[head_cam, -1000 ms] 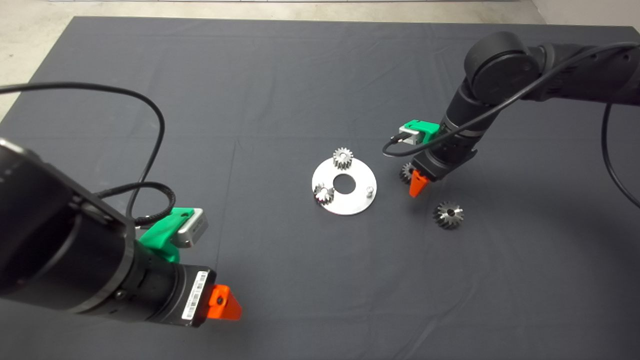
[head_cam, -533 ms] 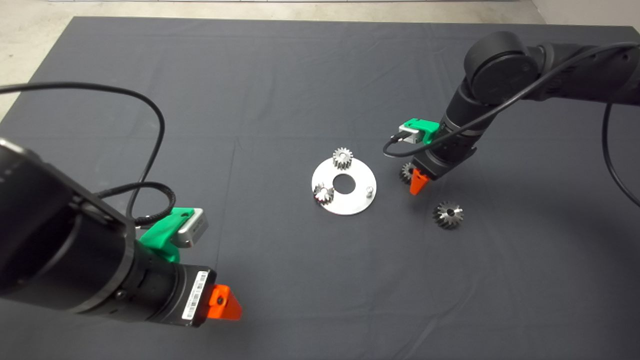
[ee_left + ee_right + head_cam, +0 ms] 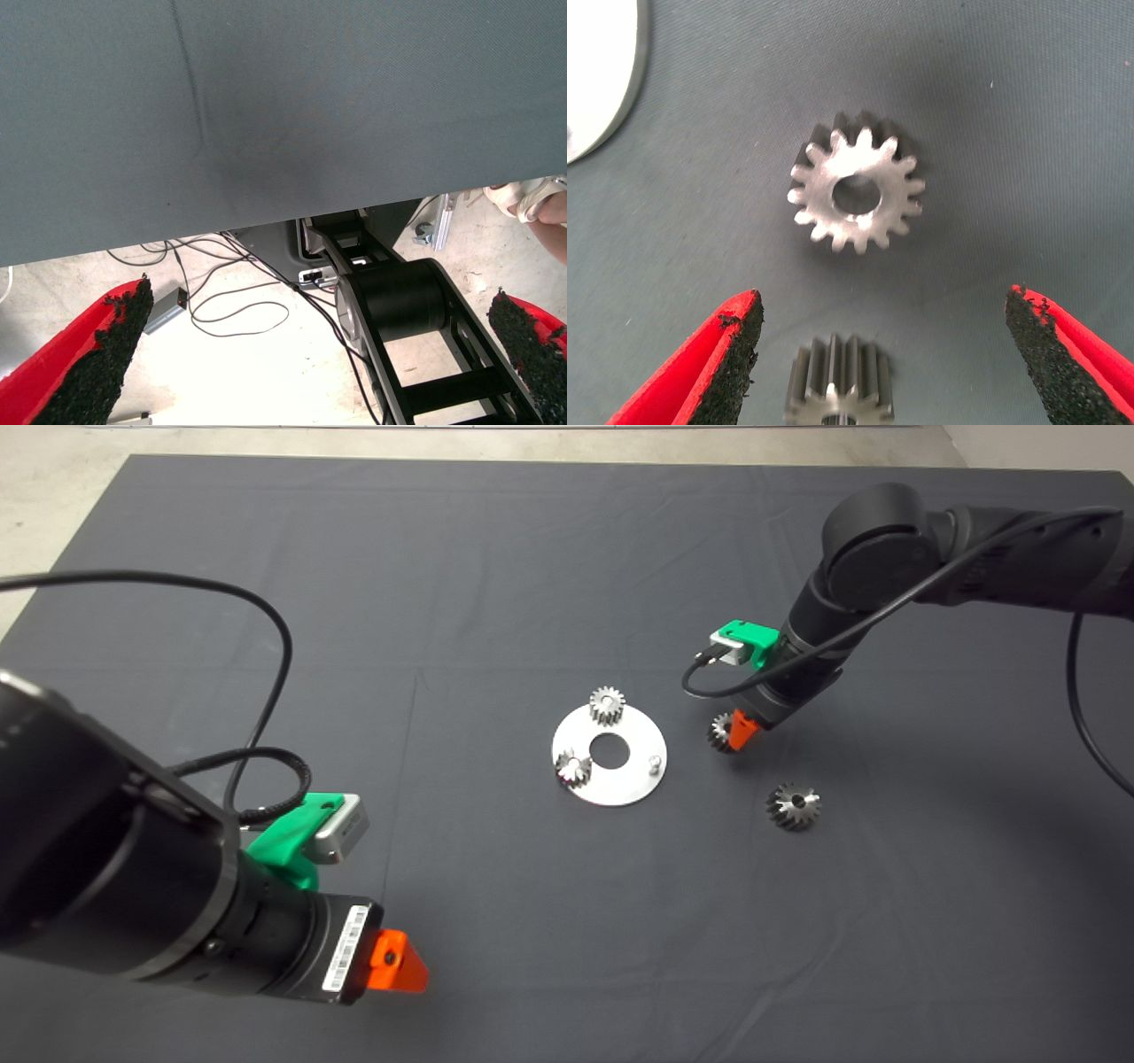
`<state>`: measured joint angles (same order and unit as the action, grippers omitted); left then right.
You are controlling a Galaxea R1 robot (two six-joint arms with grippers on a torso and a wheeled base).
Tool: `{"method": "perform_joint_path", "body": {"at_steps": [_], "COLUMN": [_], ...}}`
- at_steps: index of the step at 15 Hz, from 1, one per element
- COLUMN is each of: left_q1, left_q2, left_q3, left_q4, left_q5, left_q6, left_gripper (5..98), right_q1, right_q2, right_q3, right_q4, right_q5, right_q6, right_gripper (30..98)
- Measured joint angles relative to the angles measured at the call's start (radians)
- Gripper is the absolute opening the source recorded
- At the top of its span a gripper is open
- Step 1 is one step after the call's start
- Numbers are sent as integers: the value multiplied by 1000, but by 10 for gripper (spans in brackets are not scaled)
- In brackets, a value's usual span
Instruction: Remove an incorrectly installed larger gear and replace it with the correct smaller gear
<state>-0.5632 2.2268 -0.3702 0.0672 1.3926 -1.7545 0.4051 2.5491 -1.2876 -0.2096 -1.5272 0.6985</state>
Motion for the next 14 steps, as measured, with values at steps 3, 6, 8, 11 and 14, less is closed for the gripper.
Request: {"method": "perform_joint_path", "body": {"at_steps": [3,6,8,11,14], "left_q1": [0,0,0,0,0], "left_q2": [0,0,0,0,0], "left_q3": [0,0,0,0,0], "left_q4": [0,0,0,0,0], "left_q5": [1,0,0,0,0], "left_q6": [0,0,0,0,0], "left_gripper": [977,977,977,977,977], "right_q1": [-17,-32,-41,-53,-62], "right_q2": [8,11,19,36,51], "right_q3": [-11,-19,-26,-43,-67], "right_q4": [-10,-14,-17,-20,-28], "right_q5": [0,0,0,2,0], "right_q6": [-8,-11,-11,-14,-14], "right_gripper": [727,727,727,727,727]}}
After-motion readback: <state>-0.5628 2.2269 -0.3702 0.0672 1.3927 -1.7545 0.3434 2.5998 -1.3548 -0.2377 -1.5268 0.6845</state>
